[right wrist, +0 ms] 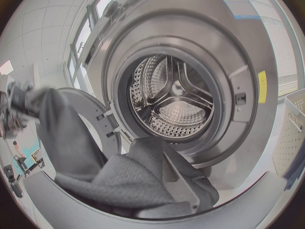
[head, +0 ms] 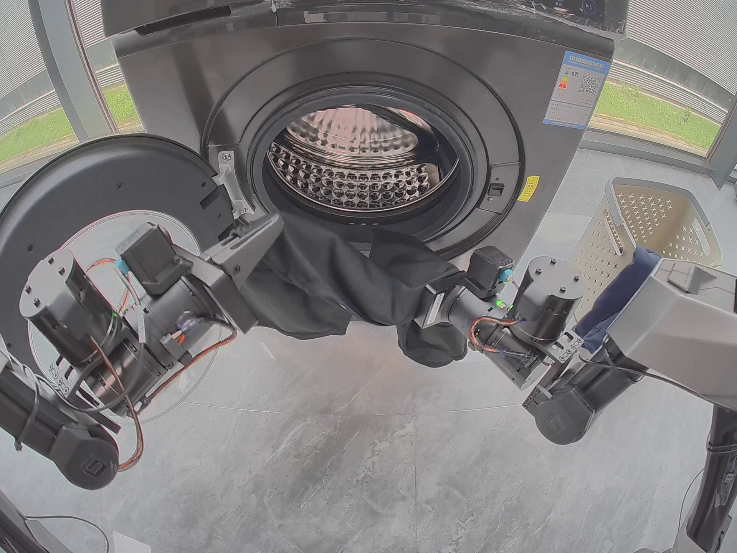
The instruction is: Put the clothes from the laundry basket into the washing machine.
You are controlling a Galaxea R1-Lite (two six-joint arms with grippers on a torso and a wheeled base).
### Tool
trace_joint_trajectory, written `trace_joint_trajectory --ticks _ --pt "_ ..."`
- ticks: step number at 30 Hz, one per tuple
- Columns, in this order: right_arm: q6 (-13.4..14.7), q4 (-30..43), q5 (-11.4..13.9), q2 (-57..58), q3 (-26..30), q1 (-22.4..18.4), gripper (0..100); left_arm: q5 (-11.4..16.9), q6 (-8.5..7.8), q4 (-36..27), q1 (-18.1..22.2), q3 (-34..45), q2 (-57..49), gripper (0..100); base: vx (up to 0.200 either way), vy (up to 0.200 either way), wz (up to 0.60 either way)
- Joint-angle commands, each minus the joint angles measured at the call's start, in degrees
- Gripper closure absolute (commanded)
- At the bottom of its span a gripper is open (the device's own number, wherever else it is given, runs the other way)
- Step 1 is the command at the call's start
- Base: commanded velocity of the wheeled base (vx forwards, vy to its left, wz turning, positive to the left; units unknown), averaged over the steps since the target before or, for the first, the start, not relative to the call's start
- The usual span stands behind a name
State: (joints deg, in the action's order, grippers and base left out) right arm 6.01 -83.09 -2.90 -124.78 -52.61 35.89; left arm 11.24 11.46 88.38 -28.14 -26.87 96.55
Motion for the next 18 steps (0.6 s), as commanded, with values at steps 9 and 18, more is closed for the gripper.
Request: trace_joint_trajectory --ticks 9,18 --pt "-0.03 0.39 -0.26 6.48 0.50 2.26 100 0.54 -0.30 0.12 -0.25 4.19 6.99 100 0.000 0.000 0.00" --pt "-0.38 1.44 -0.70 7.27 -1.44 2.87 100 0.71 -3.29 0.04 -0.43 6.21 7.95 100 0.000 0.000 0.00"
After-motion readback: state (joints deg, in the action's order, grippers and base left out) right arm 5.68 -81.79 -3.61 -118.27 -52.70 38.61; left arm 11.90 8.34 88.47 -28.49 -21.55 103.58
